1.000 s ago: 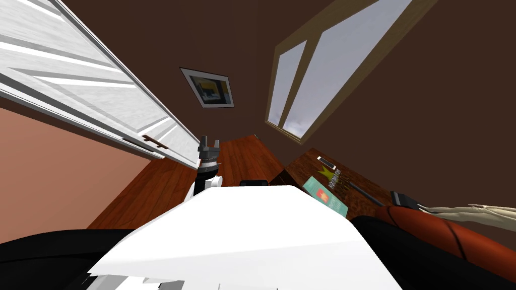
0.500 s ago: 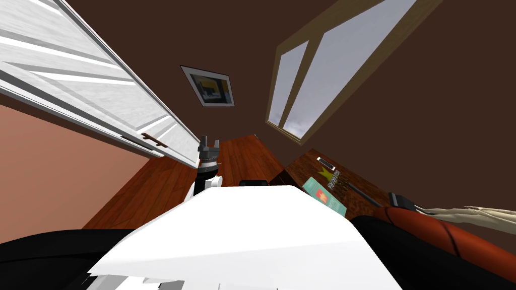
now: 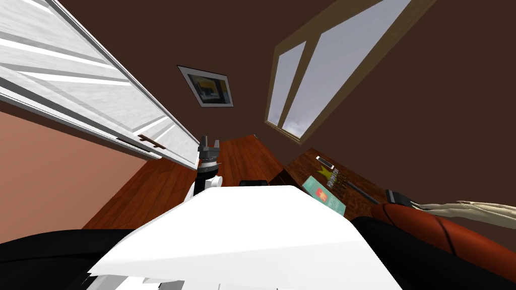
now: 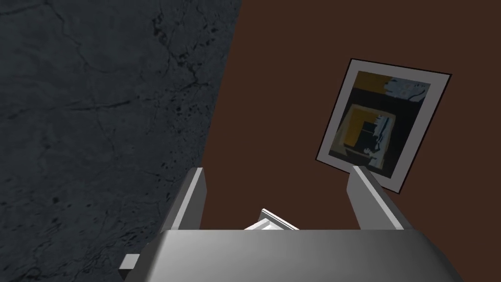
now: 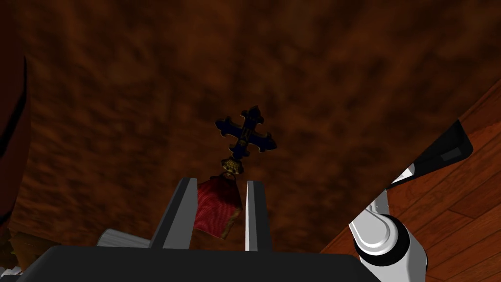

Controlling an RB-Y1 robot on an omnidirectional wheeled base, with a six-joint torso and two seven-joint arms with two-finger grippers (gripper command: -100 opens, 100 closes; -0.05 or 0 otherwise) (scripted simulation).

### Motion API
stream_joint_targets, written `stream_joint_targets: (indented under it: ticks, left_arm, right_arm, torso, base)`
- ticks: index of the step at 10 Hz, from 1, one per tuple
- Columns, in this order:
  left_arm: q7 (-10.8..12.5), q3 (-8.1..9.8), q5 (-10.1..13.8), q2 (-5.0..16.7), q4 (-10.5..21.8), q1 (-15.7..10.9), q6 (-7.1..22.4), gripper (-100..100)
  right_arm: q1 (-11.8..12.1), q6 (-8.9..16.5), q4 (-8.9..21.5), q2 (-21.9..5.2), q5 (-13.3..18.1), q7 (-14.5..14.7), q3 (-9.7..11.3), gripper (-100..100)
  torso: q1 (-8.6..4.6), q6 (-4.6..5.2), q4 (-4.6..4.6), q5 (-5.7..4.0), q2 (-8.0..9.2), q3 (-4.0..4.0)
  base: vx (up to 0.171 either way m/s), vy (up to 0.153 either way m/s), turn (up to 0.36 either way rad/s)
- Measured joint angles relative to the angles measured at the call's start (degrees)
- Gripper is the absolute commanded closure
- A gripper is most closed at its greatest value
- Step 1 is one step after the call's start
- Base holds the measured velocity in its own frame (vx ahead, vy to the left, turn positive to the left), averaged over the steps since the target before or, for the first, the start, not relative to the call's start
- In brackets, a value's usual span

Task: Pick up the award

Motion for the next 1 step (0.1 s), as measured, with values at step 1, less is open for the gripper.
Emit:
stream_joint_targets:
  ticks: [1]
  left_arm:
    - [0.0,0.00,0.0,0.0,0.0,0.0,0.0,0]
  right_arm:
    - [0.2,-0.1,-0.1,-0.1,-0.1,0.0,-0.1,0]
  torso:
    - [-0.08,-0.04,0.01,-0.04,0.01,0.01]
  base:
    - [0.000,0.000,0.000]
